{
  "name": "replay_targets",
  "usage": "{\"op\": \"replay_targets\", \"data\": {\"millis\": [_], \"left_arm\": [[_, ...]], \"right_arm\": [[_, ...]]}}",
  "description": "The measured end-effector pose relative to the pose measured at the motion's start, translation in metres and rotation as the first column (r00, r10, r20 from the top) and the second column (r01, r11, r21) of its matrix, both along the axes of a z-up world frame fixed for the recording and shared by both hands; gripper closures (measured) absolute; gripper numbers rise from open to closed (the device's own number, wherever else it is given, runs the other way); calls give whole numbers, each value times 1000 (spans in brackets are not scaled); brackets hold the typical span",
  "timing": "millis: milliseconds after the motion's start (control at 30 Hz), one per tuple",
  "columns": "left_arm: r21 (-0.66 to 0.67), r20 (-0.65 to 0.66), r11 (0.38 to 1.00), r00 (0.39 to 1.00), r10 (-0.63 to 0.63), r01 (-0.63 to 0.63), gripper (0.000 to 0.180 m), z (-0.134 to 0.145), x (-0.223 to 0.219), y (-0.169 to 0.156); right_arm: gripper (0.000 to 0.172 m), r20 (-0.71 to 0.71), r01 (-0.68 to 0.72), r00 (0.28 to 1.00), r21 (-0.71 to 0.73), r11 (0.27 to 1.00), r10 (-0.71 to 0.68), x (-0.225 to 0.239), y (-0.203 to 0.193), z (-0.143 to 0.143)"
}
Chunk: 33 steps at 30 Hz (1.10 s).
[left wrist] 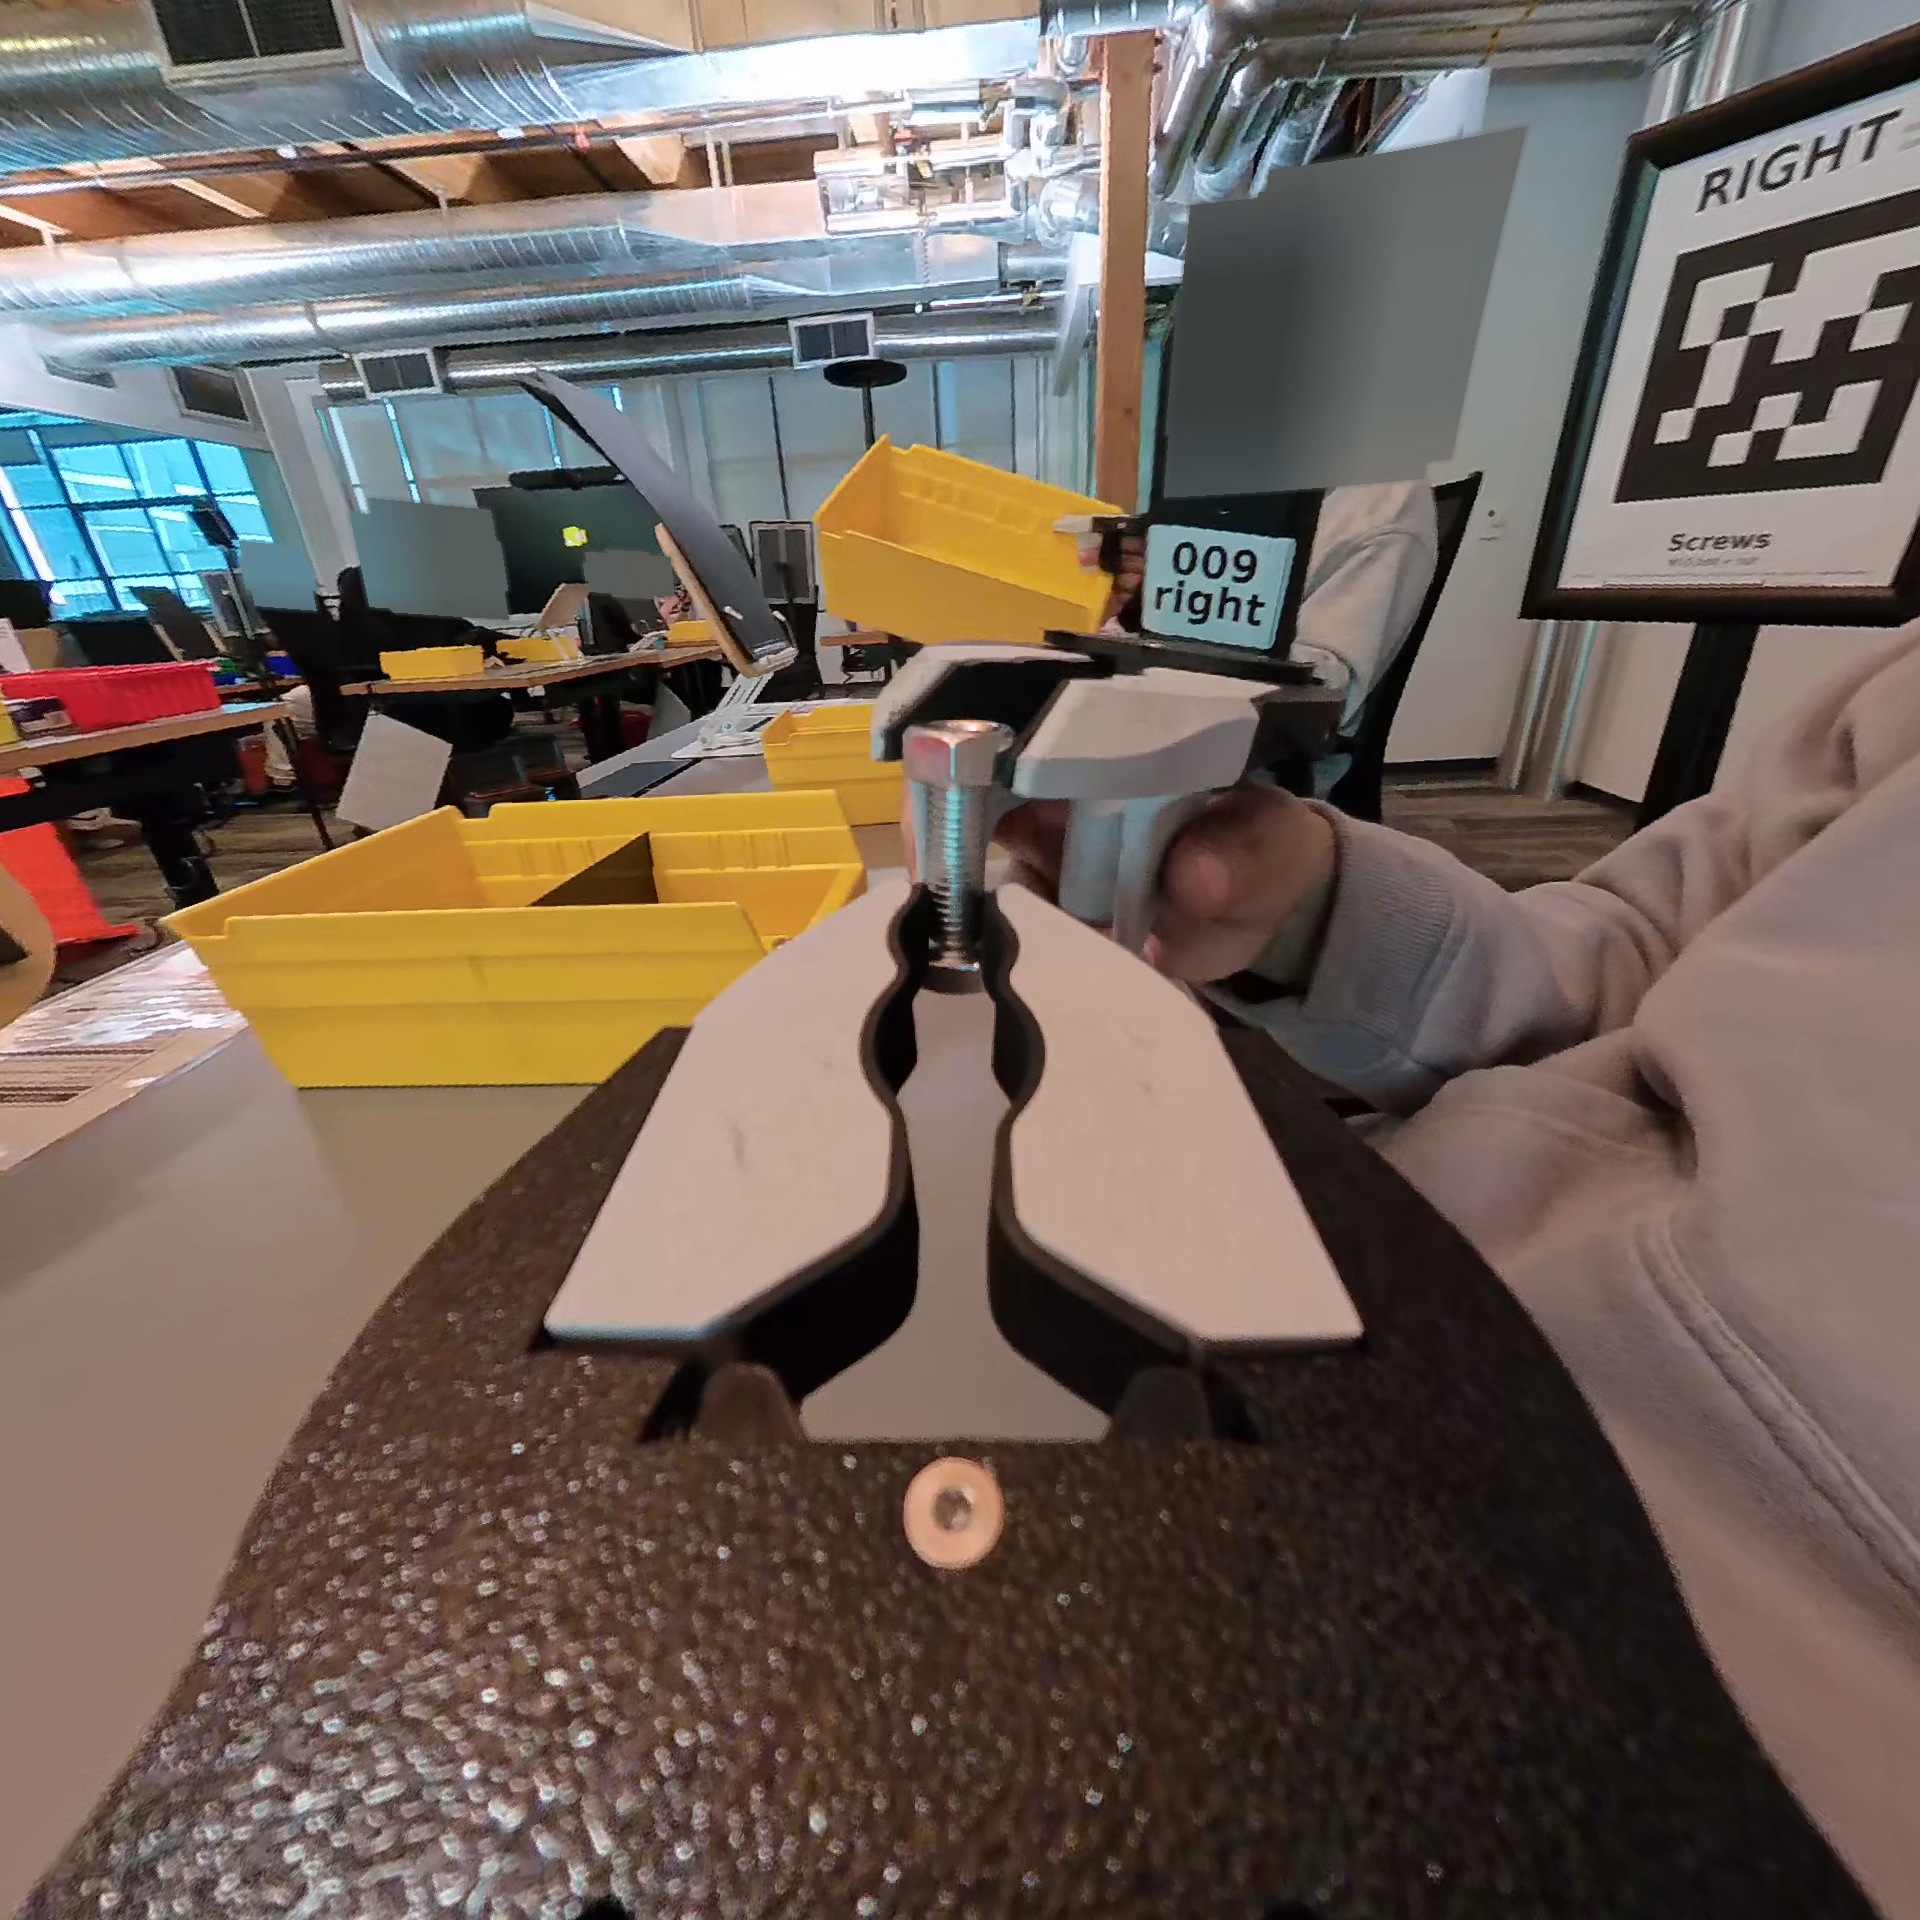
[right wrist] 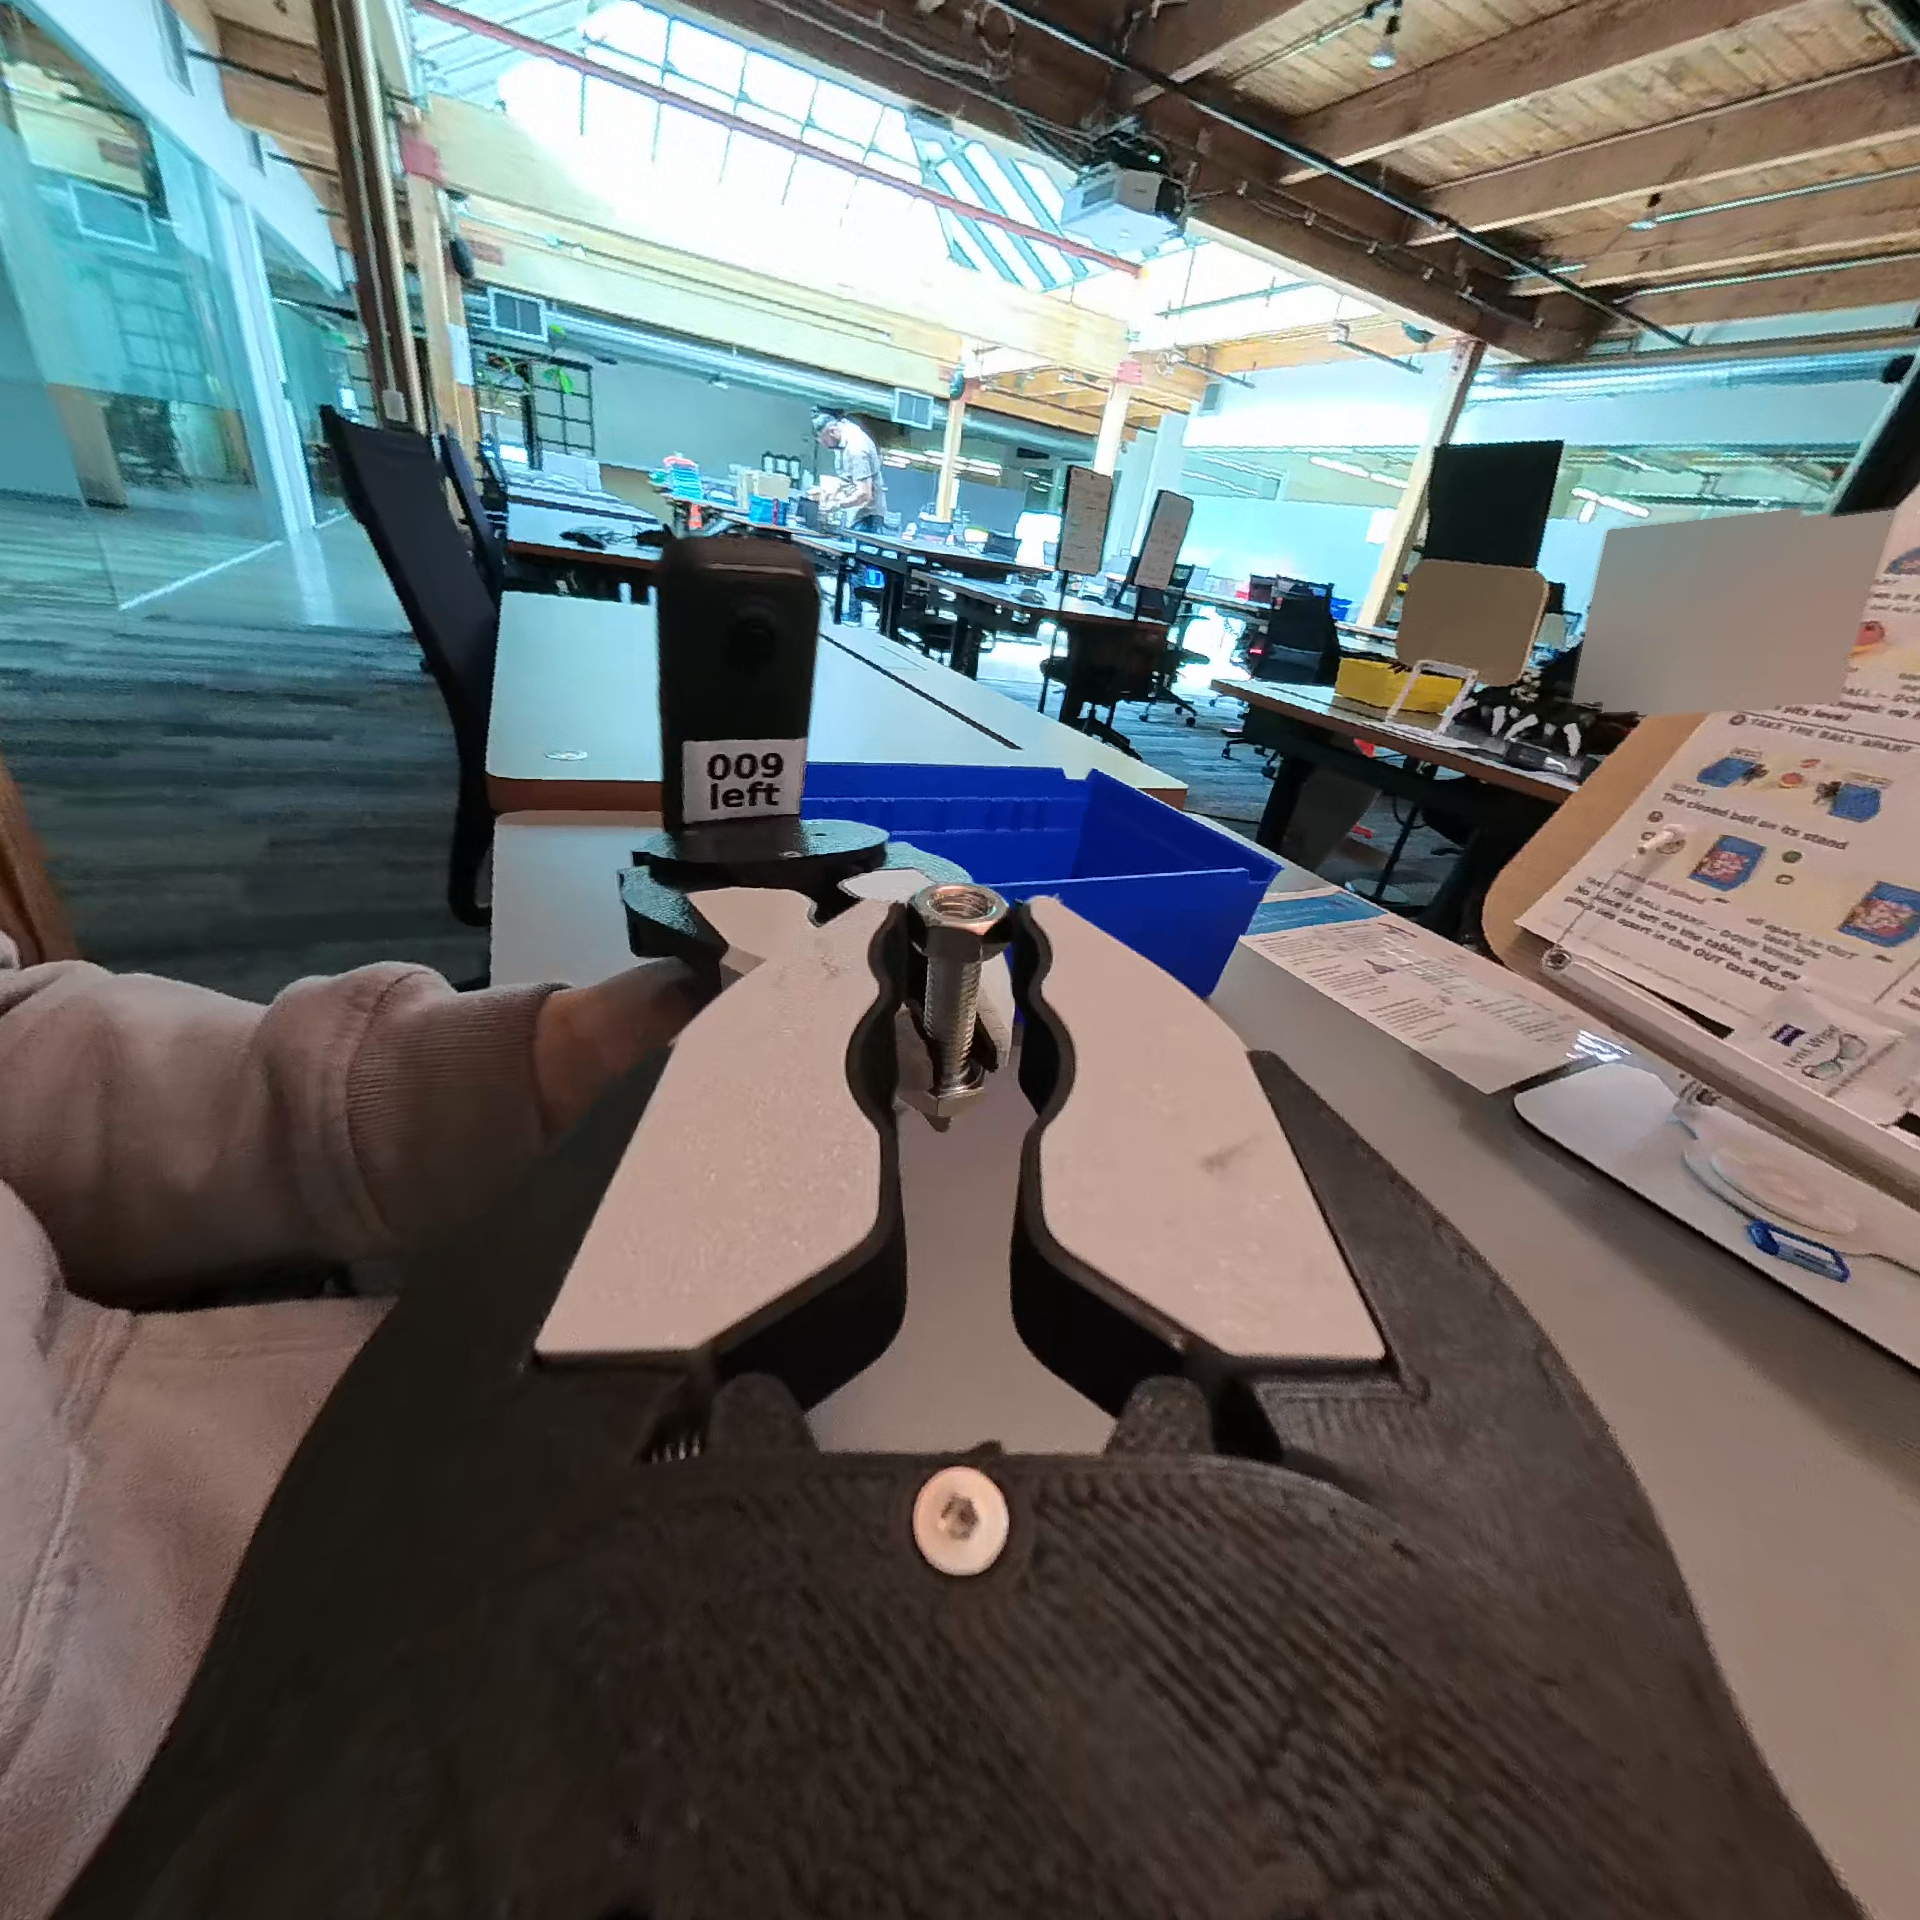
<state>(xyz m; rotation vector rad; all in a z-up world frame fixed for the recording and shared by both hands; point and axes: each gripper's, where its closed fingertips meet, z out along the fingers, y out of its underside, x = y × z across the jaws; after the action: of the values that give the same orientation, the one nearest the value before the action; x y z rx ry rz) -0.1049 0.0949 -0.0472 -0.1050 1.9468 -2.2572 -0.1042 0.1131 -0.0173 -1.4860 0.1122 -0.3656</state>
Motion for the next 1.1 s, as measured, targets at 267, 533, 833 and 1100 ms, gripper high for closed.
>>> {"op": "replay_targets", "data": {"millis": [267,533,833,1100], "left_arm": [[18,-2,998,998,-62,62,172,-3,-7,-3],[16,-49,1000,999,6,-5,172,-10,7,-2],[20,-59,1000,998,22,-21,172,-13,10,-3],[-21,-52,997,996,78,-79,172,-7,16,2]], "right_arm": [[153,-94,101,991,111,989,-91,30,-45,22],[153,-63,768,503,-427,479,-862,159,-249,-88],[129,-131,778,471,-404,481,-872,174,-257,-112],[127,-119,148,980,-106,983,-160,60,-82,-17]]}}
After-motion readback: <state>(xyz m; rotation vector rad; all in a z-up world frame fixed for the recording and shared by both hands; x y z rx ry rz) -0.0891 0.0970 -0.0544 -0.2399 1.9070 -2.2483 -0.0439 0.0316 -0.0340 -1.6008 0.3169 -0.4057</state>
